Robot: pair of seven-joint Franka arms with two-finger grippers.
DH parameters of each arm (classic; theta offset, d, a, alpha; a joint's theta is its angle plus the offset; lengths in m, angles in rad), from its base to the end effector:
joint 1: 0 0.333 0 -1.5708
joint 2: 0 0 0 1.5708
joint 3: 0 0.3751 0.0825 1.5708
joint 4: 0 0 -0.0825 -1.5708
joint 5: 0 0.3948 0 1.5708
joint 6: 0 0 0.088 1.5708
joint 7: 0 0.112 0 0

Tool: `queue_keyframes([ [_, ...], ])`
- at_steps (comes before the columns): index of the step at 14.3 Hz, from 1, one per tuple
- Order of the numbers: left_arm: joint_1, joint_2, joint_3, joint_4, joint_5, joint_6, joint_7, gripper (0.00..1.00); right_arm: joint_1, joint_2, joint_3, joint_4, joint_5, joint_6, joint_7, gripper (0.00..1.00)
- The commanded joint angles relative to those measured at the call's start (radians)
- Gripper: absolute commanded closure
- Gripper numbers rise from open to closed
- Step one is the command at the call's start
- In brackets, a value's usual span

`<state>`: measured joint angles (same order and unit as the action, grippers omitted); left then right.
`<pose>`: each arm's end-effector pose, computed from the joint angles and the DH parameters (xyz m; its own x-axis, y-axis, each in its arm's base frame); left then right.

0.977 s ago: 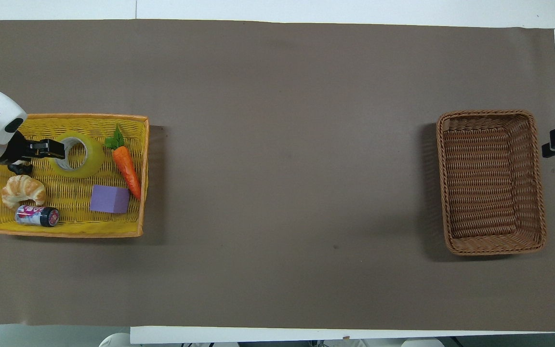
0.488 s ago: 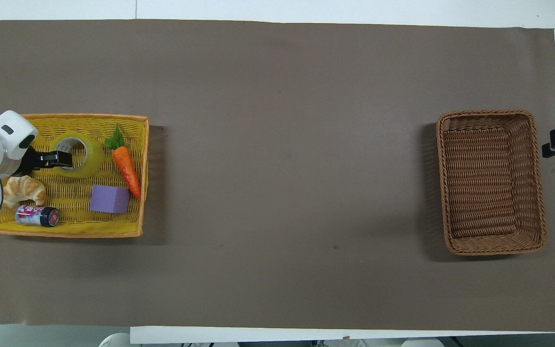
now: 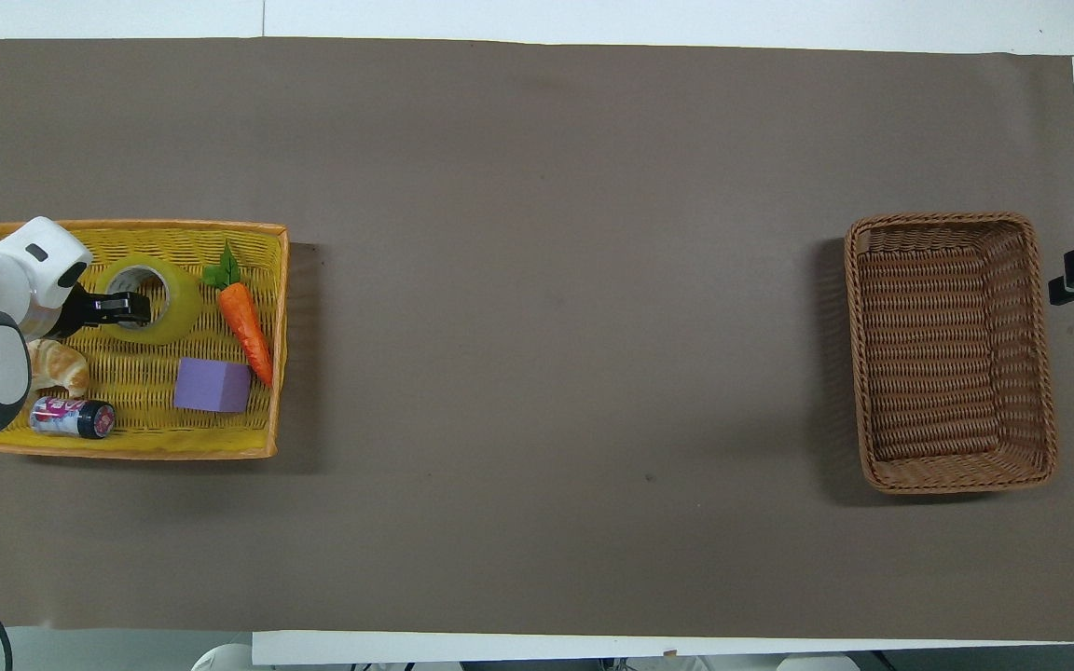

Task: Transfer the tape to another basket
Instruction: 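Reach the left gripper into the yellow basket and grasp the tape roll, then lift the tape roll with the left gripper toward the table center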

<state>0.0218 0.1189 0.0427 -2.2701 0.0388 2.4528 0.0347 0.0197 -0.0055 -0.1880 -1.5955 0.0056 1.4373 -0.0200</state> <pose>0.5503 0.0354 0.3578 0.9981 -0.0009 0.0622 0.0012 -0.9994 -0.0338 0.5391 -0.0912 0.6593 0.9777 -0.1449 -0.1520 -0.1481 -0.9889 -0.0097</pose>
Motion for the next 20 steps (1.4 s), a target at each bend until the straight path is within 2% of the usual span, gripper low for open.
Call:
queue_keyframes([
  [1,0.001,0.030,-0.003,-0.005,0.006,0.046,-0.015,0.32,-0.004,-0.024,0.005,-0.026,-0.010,0.009,-0.014,0.00],
  [2,-0.003,0.031,-0.003,-0.005,0.006,0.049,-0.018,0.34,-0.004,-0.024,0.005,-0.027,-0.010,0.009,-0.014,0.00],
  [3,-0.003,0.037,-0.003,-0.005,0.006,0.048,-0.022,0.48,-0.004,-0.024,0.005,-0.026,-0.009,0.009,-0.014,0.00],
  [5,0.000,0.039,-0.003,0.000,0.006,0.039,-0.021,0.89,-0.004,-0.024,0.005,-0.026,-0.009,0.009,-0.014,0.00],
  [6,0.003,0.041,-0.003,0.013,0.006,0.032,-0.019,1.00,-0.004,-0.024,0.005,-0.026,-0.009,0.009,-0.014,0.00],
  [8,-0.003,0.056,-0.003,0.084,0.006,-0.036,-0.021,1.00,-0.004,-0.024,0.005,-0.026,-0.009,0.009,-0.014,0.00],
  [12,-0.011,0.056,-0.012,0.312,-0.005,-0.303,-0.027,1.00,-0.004,-0.024,0.005,-0.026,-0.009,0.009,-0.014,0.00],
  [14,-0.089,0.060,-0.012,0.508,-0.051,-0.526,-0.161,1.00,-0.004,-0.024,0.005,-0.026,-0.010,0.009,-0.014,0.00],
  [15,-0.141,0.065,-0.009,0.590,-0.077,-0.599,-0.252,1.00,-0.004,-0.024,0.005,-0.026,-0.009,0.009,-0.014,0.00],
  [16,-0.208,0.068,-0.009,0.633,-0.088,-0.622,-0.371,1.00,-0.004,-0.024,0.005,-0.026,-0.009,0.009,-0.014,0.00],
  [18,-0.352,0.068,-0.012,0.633,-0.089,-0.576,-0.577,1.00,-0.004,-0.024,0.005,-0.026,-0.009,0.009,-0.014,0.00],
  [20,-0.465,0.067,-0.012,0.630,-0.137,-0.548,-0.666,1.00,-0.004,-0.024,0.005,-0.027,-0.009,0.011,-0.014,0.00],
])
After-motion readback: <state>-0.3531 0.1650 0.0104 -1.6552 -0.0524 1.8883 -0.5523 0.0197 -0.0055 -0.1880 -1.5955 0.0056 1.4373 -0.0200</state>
